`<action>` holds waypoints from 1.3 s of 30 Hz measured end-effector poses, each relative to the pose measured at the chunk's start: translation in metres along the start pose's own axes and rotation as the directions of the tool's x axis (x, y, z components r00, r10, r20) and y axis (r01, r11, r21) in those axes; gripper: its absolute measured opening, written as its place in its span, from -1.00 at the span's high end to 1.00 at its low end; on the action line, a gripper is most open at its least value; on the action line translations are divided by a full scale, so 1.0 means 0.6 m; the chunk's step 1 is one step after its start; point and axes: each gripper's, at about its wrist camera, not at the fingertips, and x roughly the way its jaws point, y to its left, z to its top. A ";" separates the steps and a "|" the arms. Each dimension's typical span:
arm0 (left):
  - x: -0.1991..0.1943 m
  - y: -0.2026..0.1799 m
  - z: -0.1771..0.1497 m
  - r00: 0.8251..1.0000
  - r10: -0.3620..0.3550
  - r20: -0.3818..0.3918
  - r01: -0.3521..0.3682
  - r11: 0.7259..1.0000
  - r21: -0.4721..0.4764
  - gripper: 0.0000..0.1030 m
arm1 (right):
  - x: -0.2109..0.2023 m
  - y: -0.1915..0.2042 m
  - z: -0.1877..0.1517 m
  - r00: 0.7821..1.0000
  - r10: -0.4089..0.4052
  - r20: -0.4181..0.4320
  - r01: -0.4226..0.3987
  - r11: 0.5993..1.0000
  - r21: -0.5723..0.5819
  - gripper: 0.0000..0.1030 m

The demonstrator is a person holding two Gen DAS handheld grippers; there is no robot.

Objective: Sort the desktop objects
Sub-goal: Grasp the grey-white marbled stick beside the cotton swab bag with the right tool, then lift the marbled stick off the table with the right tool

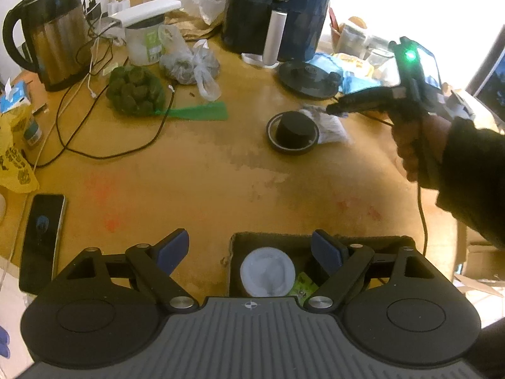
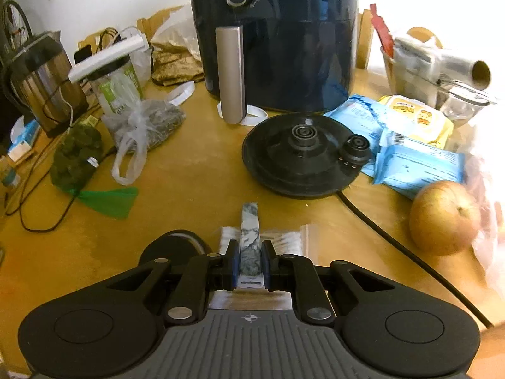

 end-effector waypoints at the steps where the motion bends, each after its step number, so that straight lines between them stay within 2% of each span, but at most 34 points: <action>1: -0.003 0.000 0.002 1.000 -0.001 0.018 0.001 1.000 0.000 -0.65 | -0.008 0.000 -0.003 1.000 0.001 0.003 -0.001 1.000 0.006 0.67; 9: 0.002 -0.012 0.022 0.997 -0.044 0.059 0.041 0.998 0.051 -0.65 | -0.062 0.008 -0.060 1.000 0.027 -0.016 -0.026 0.999 0.024 0.67; 18: 0.010 -0.040 0.035 0.992 -0.089 0.085 0.077 0.989 0.129 -0.65 | -0.066 -0.001 -0.146 0.991 0.007 -0.135 -0.006 1.000 0.009 0.67; 23: 0.021 -0.050 0.043 0.993 -0.099 0.059 0.089 0.985 0.149 -0.65 | -0.071 -0.014 -0.175 0.984 0.002 -0.176 0.003 1.000 0.028 0.67; 28: 0.027 -0.061 0.050 0.993 -0.100 0.056 0.089 0.983 0.162 -0.65 | -0.072 -0.021 -0.182 0.978 0.003 -0.207 0.006 0.999 0.043 0.61; 30: 0.028 -0.066 0.053 0.994 -0.094 0.062 0.082 0.983 0.165 -0.65 | -0.070 -0.019 -0.178 0.978 -0.011 -0.209 0.019 0.999 0.033 0.38; 32: 0.028 -0.070 0.054 0.994 -0.087 0.068 0.075 0.983 0.168 -0.65 | -0.068 -0.018 -0.173 0.979 -0.013 -0.205 0.018 1.000 0.023 0.31; 39: 0.036 -0.072 0.055 0.997 -0.065 0.051 0.056 0.985 0.161 -0.65 | -0.046 -0.015 -0.153 0.979 -0.002 -0.203 0.003 1.000 0.004 0.32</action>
